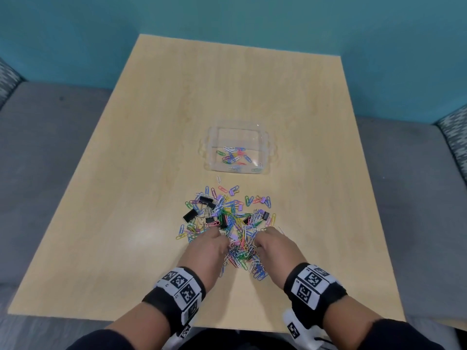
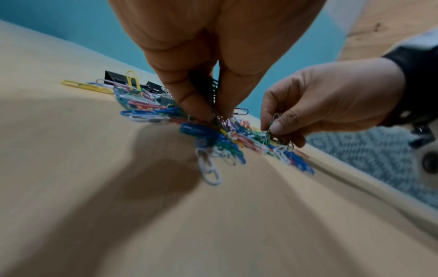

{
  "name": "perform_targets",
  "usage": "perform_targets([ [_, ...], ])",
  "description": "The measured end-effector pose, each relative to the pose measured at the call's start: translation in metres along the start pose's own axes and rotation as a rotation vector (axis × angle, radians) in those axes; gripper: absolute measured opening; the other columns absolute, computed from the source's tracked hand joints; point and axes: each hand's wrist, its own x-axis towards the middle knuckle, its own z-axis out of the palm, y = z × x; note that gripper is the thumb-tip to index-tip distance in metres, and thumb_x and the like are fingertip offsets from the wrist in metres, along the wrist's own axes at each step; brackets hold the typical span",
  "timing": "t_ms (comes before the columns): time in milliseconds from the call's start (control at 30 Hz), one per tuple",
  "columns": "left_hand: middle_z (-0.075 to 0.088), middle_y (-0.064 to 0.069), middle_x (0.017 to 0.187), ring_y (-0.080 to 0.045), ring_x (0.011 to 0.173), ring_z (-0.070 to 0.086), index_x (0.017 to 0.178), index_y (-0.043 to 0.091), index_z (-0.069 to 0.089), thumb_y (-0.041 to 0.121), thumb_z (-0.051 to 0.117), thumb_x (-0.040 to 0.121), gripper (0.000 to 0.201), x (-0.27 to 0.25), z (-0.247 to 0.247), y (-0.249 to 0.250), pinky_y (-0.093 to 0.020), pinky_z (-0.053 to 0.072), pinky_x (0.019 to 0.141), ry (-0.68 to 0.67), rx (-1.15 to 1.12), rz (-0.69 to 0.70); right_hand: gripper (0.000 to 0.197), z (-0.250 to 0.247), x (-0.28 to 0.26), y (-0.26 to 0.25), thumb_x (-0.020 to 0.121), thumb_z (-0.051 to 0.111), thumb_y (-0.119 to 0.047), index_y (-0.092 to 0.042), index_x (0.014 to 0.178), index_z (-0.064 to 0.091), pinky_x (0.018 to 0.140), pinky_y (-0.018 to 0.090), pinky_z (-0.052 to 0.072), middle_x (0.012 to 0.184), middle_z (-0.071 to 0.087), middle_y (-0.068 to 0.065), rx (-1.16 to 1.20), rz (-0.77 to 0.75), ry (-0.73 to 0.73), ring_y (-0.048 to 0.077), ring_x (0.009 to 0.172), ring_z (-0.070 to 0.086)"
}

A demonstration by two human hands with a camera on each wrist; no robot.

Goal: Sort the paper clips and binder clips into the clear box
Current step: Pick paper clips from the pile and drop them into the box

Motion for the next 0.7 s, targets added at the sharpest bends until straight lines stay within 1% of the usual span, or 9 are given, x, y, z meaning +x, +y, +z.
perform_targets([
  [67, 0.050, 0.004, 0.085, -0.017, 0.073, 0.055, 0.082, 0.018, 0.066, 0.014, 0.066, 0.081, 0.004, 0.001, -0.006, 0.002, -0.028, 0.043, 0.059, 0.034, -0.091, -0.067, 0.013, -0.007, 0.000, 0.004, 0.085, 0.049, -0.005, -0.017, 0.080, 0.052, 0.065, 0.034, 0.042, 0.085, 0.049, -0.003, 0.100, 0.036, -0.005, 0.021, 0.075, 0.051],
  [133, 0.052, 0.005, 0.089, -0.016, 0.086, 0.054, 0.088, 0.018, 0.067, 0.022, 0.058, 0.089, 0.010, 0.001, -0.014, 0.002, -0.029, 0.043, 0.070, 0.018, -0.165, -0.114, 0.012, -0.015, -0.001, 0.008, 0.085, 0.053, -0.012, -0.022, 0.079, 0.056, 0.066, 0.030, 0.040, 0.084, 0.051, -0.007, 0.169, 0.049, -0.028, 0.016, 0.076, 0.052],
  [200, 0.055, 0.008, 0.088, -0.013, 0.088, 0.054, 0.085, 0.022, 0.067, 0.024, 0.061, 0.087, 0.007, 0.000, -0.024, 0.000, -0.028, 0.042, 0.075, -0.004, -0.264, -0.162, 0.013, -0.023, -0.002, 0.012, 0.083, 0.057, -0.014, -0.024, 0.076, 0.057, 0.063, 0.028, 0.043, 0.079, 0.056, -0.008, 0.263, 0.096, -0.071, 0.013, 0.070, 0.055],
  [300, 0.062, 0.010, 0.080, -0.010, 0.073, 0.059, 0.074, 0.026, 0.067, 0.022, 0.068, 0.081, 0.008, 0.000, -0.038, -0.007, -0.027, 0.047, 0.071, -0.078, -0.466, -0.276, 0.017, -0.036, 0.001, 0.016, 0.079, 0.060, -0.006, -0.020, 0.069, 0.061, 0.054, 0.025, 0.043, 0.058, 0.059, -0.005, 0.589, 0.219, -0.175, 0.011, 0.048, 0.053],
  [400, 0.068, -0.005, 0.070, -0.017, 0.053, 0.058, 0.071, 0.017, 0.070, 0.013, 0.075, 0.075, 0.008, 0.013, -0.062, -0.010, -0.034, 0.048, 0.060, -0.110, -0.831, -0.379, 0.016, -0.060, 0.012, 0.018, 0.077, 0.062, -0.004, -0.018, 0.071, 0.063, 0.054, 0.035, 0.040, 0.057, 0.060, 0.005, 0.771, 0.239, -0.227, 0.017, 0.046, 0.057],
  [433, 0.066, -0.009, 0.065, -0.019, 0.051, 0.057, 0.070, 0.015, 0.070, 0.010, 0.076, 0.075, 0.009, 0.021, -0.073, -0.010, -0.035, 0.047, 0.057, -0.090, -0.887, -0.388, 0.015, -0.070, 0.019, 0.018, 0.078, 0.064, -0.004, -0.018, 0.072, 0.064, 0.054, 0.038, 0.039, 0.057, 0.060, 0.008, 0.802, 0.226, -0.215, 0.019, 0.047, 0.057],
  [500, 0.065, -0.007, 0.059, -0.019, 0.051, 0.058, 0.070, 0.016, 0.071, 0.010, 0.077, 0.075, 0.010, 0.047, -0.096, -0.012, -0.034, 0.047, 0.056, -0.016, -0.895, -0.367, 0.014, -0.093, 0.043, 0.017, 0.080, 0.068, -0.004, -0.015, 0.073, 0.064, 0.053, 0.040, 0.040, 0.059, 0.062, 0.012, 0.832, 0.202, -0.147, 0.022, 0.048, 0.057],
  [600, 0.066, -0.001, 0.058, -0.015, 0.050, 0.061, 0.069, 0.017, 0.071, 0.009, 0.075, 0.077, 0.012, 0.099, -0.124, -0.013, -0.039, 0.055, 0.061, 0.150, -0.851, -0.345, 0.020, -0.122, 0.091, 0.009, 0.081, 0.065, 0.004, -0.012, 0.070, 0.062, 0.059, 0.044, 0.048, 0.059, 0.061, 0.015, 0.872, 0.205, 0.030, 0.024, 0.051, 0.058],
  [700, 0.063, -0.006, 0.058, -0.016, 0.049, 0.060, 0.070, 0.011, 0.068, 0.006, 0.071, 0.079, 0.011, 0.146, -0.136, -0.007, -0.044, 0.057, 0.066, 0.234, -0.797, -0.351, 0.023, -0.136, 0.134, -0.003, 0.083, 0.061, 0.007, -0.009, 0.067, 0.058, 0.057, 0.036, 0.055, 0.061, 0.055, 0.012, 0.892, 0.232, 0.166, 0.022, 0.048, 0.056],
])
